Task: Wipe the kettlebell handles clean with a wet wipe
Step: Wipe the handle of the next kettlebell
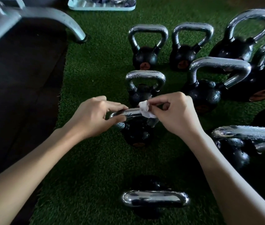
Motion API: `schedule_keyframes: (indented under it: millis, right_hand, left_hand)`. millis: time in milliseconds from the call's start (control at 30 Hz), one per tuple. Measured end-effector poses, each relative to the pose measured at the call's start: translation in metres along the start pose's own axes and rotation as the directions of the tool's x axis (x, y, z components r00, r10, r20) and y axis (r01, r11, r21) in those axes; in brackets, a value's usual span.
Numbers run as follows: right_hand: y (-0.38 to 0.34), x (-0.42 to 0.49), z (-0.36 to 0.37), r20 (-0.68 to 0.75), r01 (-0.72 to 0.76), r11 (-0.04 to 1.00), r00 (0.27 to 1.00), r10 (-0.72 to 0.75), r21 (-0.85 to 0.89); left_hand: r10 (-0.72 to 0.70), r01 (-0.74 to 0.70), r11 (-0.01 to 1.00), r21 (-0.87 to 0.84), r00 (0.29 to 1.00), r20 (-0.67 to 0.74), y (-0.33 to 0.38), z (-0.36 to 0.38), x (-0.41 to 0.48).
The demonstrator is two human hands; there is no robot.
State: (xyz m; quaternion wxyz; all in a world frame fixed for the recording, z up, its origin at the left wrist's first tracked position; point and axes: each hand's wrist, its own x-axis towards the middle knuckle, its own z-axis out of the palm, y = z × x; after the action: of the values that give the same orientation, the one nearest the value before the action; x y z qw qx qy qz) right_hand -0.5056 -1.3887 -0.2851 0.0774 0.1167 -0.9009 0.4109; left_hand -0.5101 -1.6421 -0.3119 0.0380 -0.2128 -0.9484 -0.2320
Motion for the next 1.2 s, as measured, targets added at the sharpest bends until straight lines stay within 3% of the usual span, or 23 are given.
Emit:
schedule_keyframes:
  millis: [100,300,467,633,833,1033,1200]
  right_hand:
    - [0.009,-0.003,-0.002,-0.032,-0.055,0.998,0.998,0.056,0.041]
    - [0.002,0.003,0.005,0.013,0.038,0.997,0.999,-0.039,0.067]
    - [0.017,-0.008,0.016,-0.010,-0.080,0.963,0.996,0.085,0.259]
    - [0.013,-0.004,0.028,0.018,-0.048,0.957,0.999,0.044,0.285]
    - [0.037,-0.015,0.043,0.061,-0.225,0.935,0.974,0.217,0.274]
    - [0.032,-0.010,0.045,0.010,-0.200,0.917,0.978,0.210,0.346]
    - [0.049,-0.026,0.045,0.009,-0.332,0.884,0.937,0.348,0.329]
  left_hand:
    - [0.012,-0.012,1.000,0.016,1.000,0.008,0.000,-0.001,-0.001]
    - [-0.065,0.063,0.998,-0.031,0.997,-0.049,-0.002,-0.009,-0.012]
    - [-0.048,0.048,0.999,-0.001,0.998,-0.034,-0.018,-0.013,-0.023]
    - [-0.119,0.115,0.986,-0.123,0.992,-0.029,-0.030,-0.012,-0.031]
    - [-0.194,0.183,0.962,-0.205,0.980,-0.037,-0.039,-0.007,-0.034]
    - [-0.201,0.186,0.953,-0.238,0.979,-0.037,-0.036,-0.007,-0.032]
    - [-0.143,0.137,0.981,-0.139,0.989,-0.033,-0.015,-0.011,-0.018]
